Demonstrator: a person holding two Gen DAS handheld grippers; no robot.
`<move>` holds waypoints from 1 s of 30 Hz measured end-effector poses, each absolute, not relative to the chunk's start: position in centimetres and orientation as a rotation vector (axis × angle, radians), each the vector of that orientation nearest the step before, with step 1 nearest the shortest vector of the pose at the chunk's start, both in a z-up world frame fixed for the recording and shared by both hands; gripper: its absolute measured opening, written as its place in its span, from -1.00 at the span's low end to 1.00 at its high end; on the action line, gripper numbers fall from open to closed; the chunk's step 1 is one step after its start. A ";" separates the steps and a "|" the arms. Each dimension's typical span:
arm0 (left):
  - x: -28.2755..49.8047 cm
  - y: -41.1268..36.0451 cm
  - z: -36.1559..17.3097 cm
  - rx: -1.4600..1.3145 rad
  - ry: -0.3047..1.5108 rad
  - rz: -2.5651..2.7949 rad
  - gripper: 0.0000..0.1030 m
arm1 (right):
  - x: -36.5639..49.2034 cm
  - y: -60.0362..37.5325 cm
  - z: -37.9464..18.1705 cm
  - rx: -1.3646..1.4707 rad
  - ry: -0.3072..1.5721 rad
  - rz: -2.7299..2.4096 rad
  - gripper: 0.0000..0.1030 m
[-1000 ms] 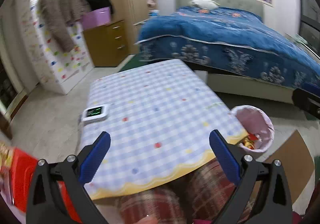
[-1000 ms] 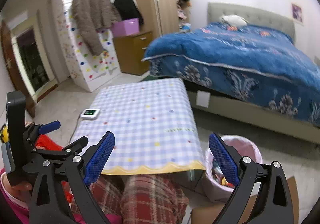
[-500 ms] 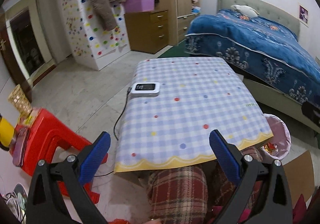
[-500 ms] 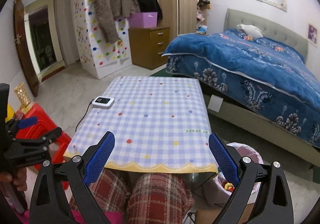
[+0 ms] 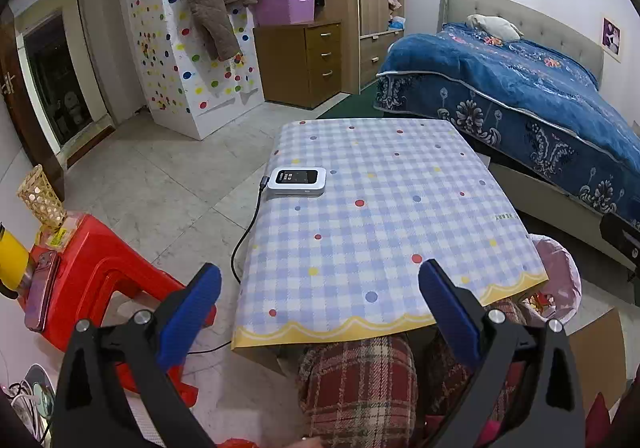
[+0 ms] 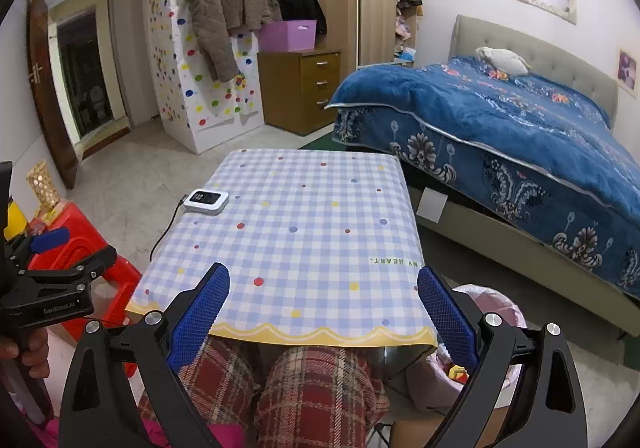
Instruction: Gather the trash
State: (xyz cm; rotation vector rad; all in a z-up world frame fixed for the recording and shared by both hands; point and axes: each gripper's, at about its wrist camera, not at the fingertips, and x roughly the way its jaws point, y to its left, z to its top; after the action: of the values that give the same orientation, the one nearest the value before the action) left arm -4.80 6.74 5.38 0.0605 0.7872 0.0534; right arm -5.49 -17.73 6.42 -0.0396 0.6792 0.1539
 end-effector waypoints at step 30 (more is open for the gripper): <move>-4.3 6.5 5.3 0.063 0.795 0.053 0.87 | -4.8 -18.3 6.2 -0.033 0.691 0.140 0.82</move>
State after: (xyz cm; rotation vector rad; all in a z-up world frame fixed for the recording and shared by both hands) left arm -4.33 6.54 5.26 0.0628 0.7946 0.0534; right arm -4.81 -18.34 6.21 -0.0335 0.6907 0.1398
